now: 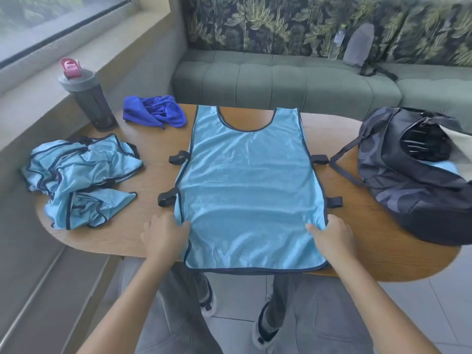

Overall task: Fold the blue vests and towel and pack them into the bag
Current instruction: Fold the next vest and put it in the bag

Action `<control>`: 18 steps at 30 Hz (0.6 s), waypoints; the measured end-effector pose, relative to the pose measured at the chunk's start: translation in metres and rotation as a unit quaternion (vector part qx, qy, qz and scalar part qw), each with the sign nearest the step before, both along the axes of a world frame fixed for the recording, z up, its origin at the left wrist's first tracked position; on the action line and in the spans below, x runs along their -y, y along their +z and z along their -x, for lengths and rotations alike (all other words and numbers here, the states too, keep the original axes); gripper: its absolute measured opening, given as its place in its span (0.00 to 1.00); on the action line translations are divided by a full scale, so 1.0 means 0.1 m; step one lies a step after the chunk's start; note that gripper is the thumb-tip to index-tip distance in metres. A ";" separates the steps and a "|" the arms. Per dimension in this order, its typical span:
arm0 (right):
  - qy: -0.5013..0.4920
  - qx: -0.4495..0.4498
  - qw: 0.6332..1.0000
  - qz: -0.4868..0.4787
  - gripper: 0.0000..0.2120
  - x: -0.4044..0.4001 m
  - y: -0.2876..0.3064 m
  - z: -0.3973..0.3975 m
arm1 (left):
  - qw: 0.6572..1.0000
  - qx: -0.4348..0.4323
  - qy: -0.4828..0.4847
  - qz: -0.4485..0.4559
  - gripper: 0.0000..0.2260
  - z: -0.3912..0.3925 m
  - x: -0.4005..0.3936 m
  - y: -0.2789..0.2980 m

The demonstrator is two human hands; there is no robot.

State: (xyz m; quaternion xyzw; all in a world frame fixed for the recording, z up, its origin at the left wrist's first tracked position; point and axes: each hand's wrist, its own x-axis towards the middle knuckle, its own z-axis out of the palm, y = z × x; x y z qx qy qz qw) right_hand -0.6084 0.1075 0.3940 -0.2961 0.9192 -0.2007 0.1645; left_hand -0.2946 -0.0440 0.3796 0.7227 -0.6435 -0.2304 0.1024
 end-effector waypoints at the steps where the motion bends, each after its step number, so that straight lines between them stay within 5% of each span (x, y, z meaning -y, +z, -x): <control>1: -0.003 0.025 0.999 0.023 0.12 0.02 0.03 0.00 | 0.999 -0.044 -0.008 -0.015 0.14 0.00 0.02 0.03; 4: -0.013 0.109 0.987 0.121 0.07 0.03 0.13 0.02 | 0.980 -0.192 0.012 -0.051 0.11 -0.01 0.04 0.23; 7: -0.051 0.332 0.915 0.225 0.07 0.01 0.23 0.03 | 0.882 -0.433 0.021 -0.184 0.03 -0.04 0.00 0.37; 9: -0.077 0.452 0.856 0.238 0.10 -0.02 0.25 0.04 | 0.837 -0.490 -0.013 -0.245 0.14 -0.10 -0.04 0.35; 12: -0.063 0.490 0.841 0.218 0.16 -0.11 0.24 0.07 | 0.875 -0.429 0.014 -0.223 0.25 -0.17 -0.10 0.29; 18: -0.083 0.507 0.822 0.248 0.24 -0.29 0.21 0.14 | 0.913 -0.354 -0.031 -0.200 0.23 -0.33 -0.18 0.32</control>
